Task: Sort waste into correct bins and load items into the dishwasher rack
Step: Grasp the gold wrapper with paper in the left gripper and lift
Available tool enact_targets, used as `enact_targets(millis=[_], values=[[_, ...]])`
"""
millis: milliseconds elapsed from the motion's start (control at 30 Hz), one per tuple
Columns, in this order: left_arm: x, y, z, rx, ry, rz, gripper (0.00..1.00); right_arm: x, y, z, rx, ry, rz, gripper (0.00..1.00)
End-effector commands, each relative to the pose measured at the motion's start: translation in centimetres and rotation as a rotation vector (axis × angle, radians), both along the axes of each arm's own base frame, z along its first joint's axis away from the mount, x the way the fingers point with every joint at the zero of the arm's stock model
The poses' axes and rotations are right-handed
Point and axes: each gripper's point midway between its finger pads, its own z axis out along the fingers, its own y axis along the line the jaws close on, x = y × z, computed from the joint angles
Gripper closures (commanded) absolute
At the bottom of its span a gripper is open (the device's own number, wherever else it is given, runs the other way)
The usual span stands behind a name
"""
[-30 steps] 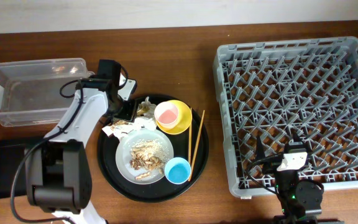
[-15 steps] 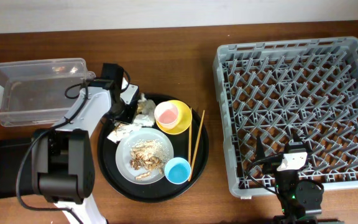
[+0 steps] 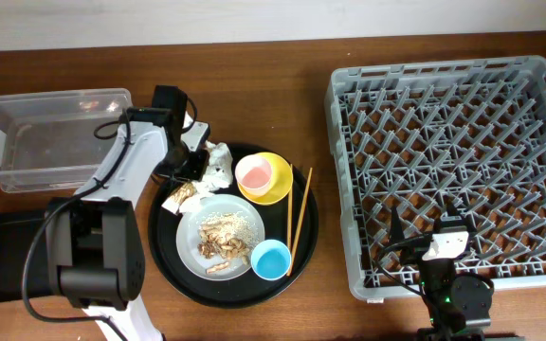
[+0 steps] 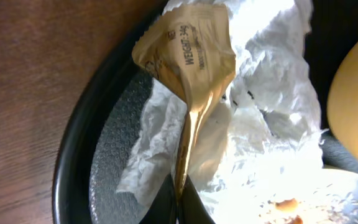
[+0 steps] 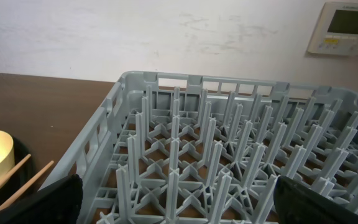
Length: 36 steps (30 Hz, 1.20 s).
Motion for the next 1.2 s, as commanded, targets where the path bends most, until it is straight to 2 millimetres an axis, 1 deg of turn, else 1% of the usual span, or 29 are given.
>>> enact_targets(millis=[0, 200, 267, 333, 367, 467, 633, 667, 700, 767, 867, 1000, 1167], values=[[0.9, -0.2, 1.1, -0.022, -0.012, 0.062, 1.00, 0.0, -0.3, -0.2, -0.007, 0.004, -0.012, 0.02], [0.9, -0.2, 2.9, -0.019, 0.002, 0.062, 1.00, 0.0, -0.3, -0.2, -0.007, 0.004, -0.012, 0.02], [1.0, -0.2, 3.2, -0.019, 0.001, 0.062, 1.00, 0.0, -0.3, -0.2, -0.007, 0.004, -0.012, 0.02], [1.0, -0.2, 3.2, -0.019, 0.003, 0.062, 0.99, 0.0, -0.3, -0.2, -0.007, 0.004, -0.012, 0.02], [0.9, -0.2, 3.2, -0.018, 0.005, 0.062, 0.96, 0.0, -0.3, -0.2, -0.007, 0.004, -0.012, 0.01], [0.8, -0.2, 3.2, -0.018, 0.009, 0.062, 0.95, 0.0, -0.3, -0.2, -0.007, 0.004, -0.012, 0.01], [0.8, -0.1, 3.2, -0.011, 0.008, 0.063, 0.95, 0.0, -0.3, -0.2, -0.007, 0.004, -0.012, 0.02], [0.9, 0.1, 3.2, -0.001, 0.006, 0.064, 0.96, 0.0, -0.3, -0.2, -0.007, 0.004, -0.012, 0.02], [0.9, 0.3, 3.2, 0.013, 0.004, 0.065, 0.99, 0.0, -0.3, -0.2, -0.007, 0.004, -0.012, 0.01], [1.1, 0.5, 3.4, 0.022, -0.002, 0.066, 0.99, 0.0, -0.3, -0.2, -0.007, 0.004, -0.012, 0.01], [1.3, 0.5, 4.1, 0.021, -0.006, 0.074, 0.99, 0.0, -0.3, -0.2, -0.007, 0.004, -0.012, 0.02], [1.7, 0.4, 5.7, 0.017, -0.017, 0.093, 0.99, 0.0, -0.3, -0.2, -0.007, 0.004, -0.012, 0.01], [1.8, 0.4, 6.5, 0.016, -0.021, 0.097, 0.99, 0.0, -0.3, -0.2, -0.007, 0.004, -0.012, 0.02]])
